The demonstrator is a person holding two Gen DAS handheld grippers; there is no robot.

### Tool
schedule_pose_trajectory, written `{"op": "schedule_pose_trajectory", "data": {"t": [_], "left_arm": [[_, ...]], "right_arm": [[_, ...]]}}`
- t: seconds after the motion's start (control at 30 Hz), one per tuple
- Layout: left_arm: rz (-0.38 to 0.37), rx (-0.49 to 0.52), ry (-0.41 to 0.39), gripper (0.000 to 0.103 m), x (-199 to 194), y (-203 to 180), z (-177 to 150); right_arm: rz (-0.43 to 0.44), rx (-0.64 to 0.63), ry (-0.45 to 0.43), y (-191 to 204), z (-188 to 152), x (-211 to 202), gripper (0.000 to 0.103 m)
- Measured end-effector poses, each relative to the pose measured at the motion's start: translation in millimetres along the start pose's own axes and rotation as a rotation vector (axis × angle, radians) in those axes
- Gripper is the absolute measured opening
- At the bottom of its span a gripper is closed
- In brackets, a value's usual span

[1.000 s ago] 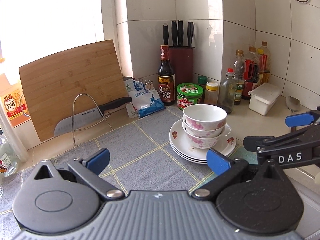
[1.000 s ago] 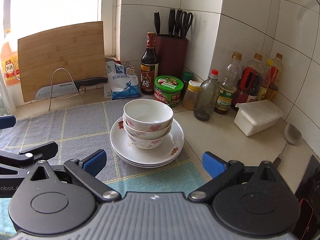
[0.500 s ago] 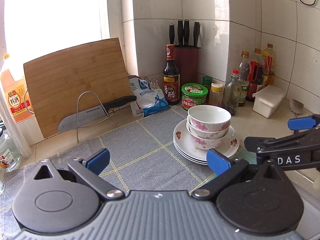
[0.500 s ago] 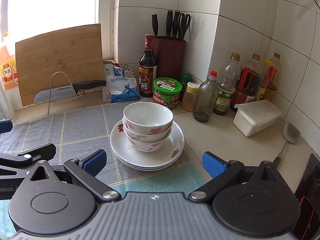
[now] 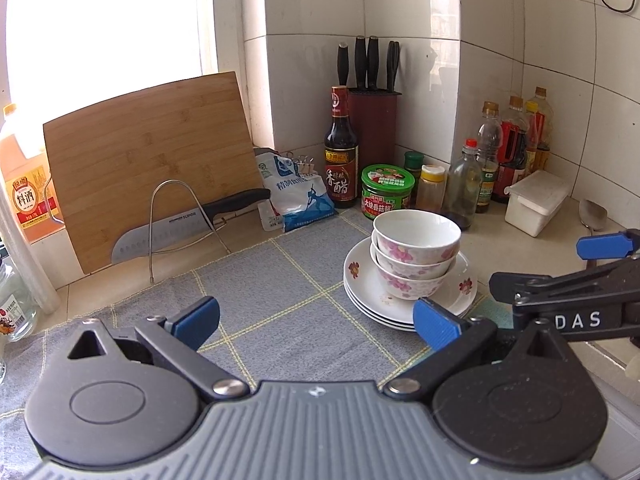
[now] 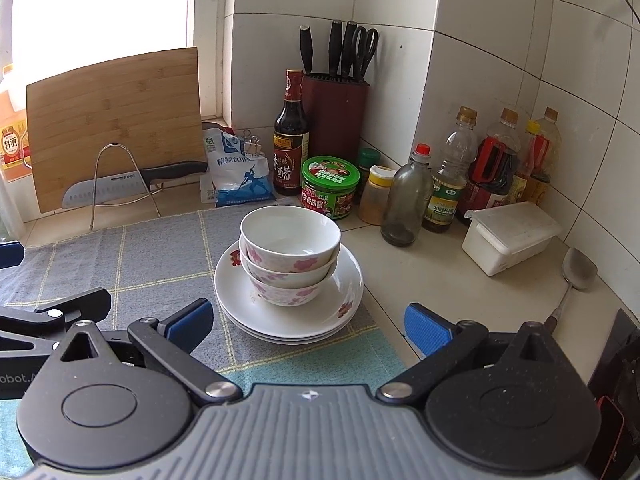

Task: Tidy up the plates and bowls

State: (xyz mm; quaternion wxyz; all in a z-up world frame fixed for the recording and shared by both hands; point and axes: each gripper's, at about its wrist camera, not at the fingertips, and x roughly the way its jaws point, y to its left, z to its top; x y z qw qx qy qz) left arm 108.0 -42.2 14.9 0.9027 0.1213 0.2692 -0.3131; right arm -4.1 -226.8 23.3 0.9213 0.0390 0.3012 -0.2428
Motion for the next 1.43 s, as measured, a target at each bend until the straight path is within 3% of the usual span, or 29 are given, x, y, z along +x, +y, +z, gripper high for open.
{"op": "schedule_pose_trajectory", "data": {"t": [1.43], "left_arm": [[0.007,-0.021,-0.004,0.102,-2.7,0.0,1.8]], "right_arm": [[-0.024,-0.031,-0.029,5.4,4.4,-8.0,0.103]]}}
